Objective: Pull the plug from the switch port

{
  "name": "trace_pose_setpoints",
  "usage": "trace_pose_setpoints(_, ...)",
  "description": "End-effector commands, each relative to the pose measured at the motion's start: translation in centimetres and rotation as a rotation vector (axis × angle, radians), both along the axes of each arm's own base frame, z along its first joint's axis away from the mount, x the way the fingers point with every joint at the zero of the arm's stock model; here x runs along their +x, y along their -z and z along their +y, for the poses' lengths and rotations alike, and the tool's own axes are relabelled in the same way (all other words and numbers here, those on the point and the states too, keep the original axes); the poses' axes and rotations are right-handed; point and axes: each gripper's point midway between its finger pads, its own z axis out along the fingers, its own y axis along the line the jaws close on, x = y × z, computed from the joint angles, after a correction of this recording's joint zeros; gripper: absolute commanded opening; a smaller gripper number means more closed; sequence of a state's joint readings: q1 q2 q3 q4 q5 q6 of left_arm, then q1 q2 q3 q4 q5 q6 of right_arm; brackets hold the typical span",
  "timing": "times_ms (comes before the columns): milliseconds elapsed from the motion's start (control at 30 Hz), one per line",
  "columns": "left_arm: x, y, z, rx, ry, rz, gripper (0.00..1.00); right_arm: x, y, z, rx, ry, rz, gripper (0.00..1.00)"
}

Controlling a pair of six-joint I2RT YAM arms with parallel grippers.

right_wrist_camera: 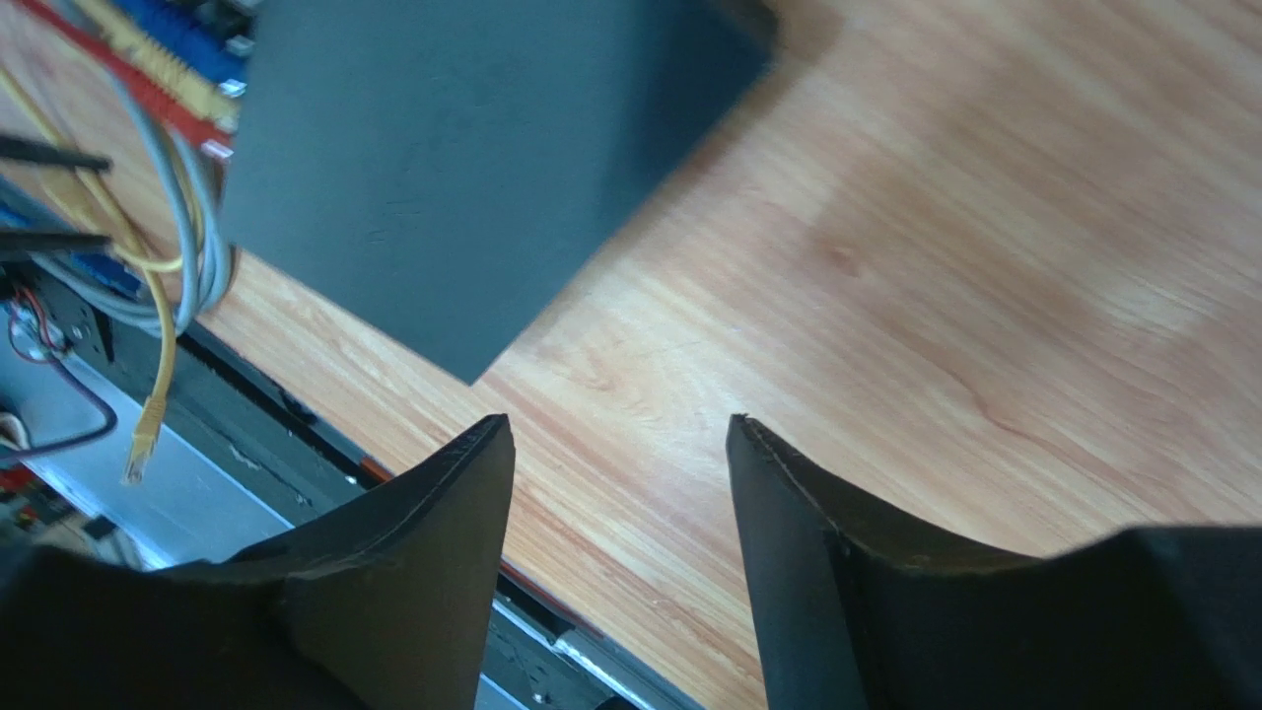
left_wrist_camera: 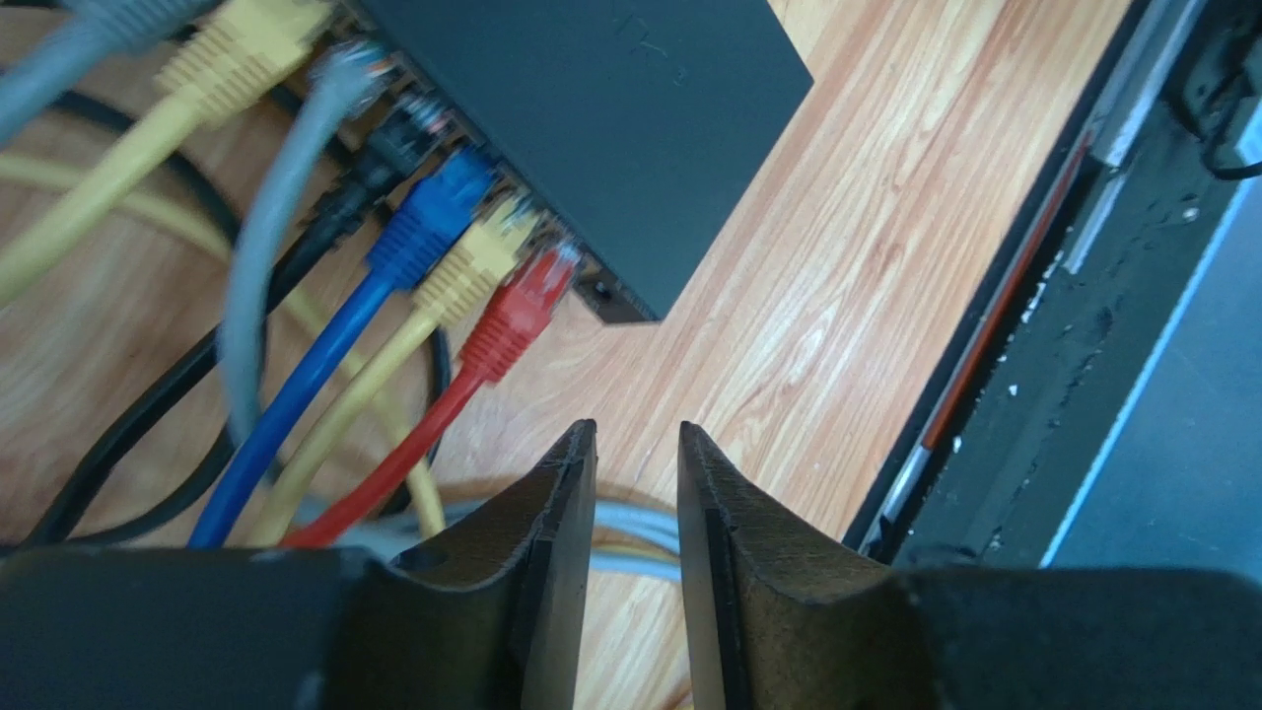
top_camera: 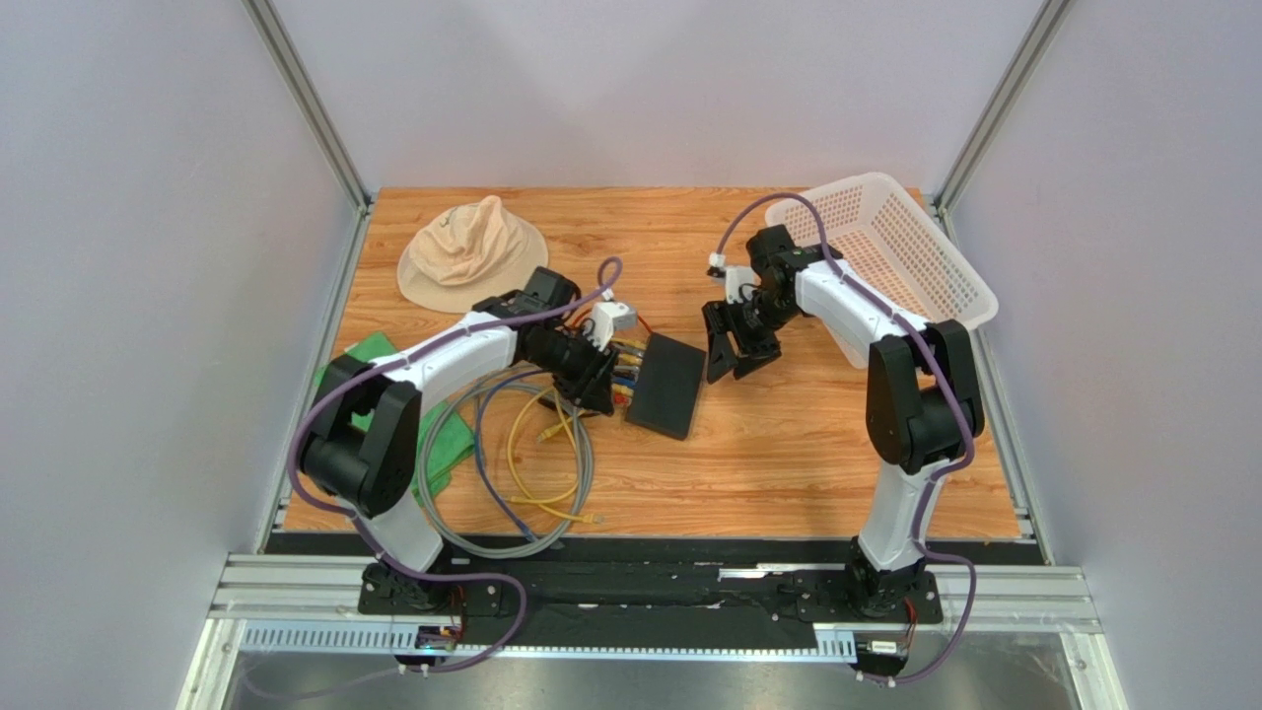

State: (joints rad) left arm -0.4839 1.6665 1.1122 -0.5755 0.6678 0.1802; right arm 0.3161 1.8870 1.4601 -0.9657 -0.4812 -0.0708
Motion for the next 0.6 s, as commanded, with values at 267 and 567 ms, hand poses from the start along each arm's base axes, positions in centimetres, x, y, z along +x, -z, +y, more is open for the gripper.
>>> trace_pose_setpoints(267, 2.1, 1.7, -6.0, 0.098, 0.13, -0.121, 0.17, 1.6, 1.9, -3.0, -0.025, 0.181, 0.052, 0.27)
trace_pose_setpoints(567, 0.3, 1.1, -11.4, 0.026, 0.205, -0.07, 0.16, 3.3, 0.6, -6.6, -0.018, 0.282, 0.03, 0.27)
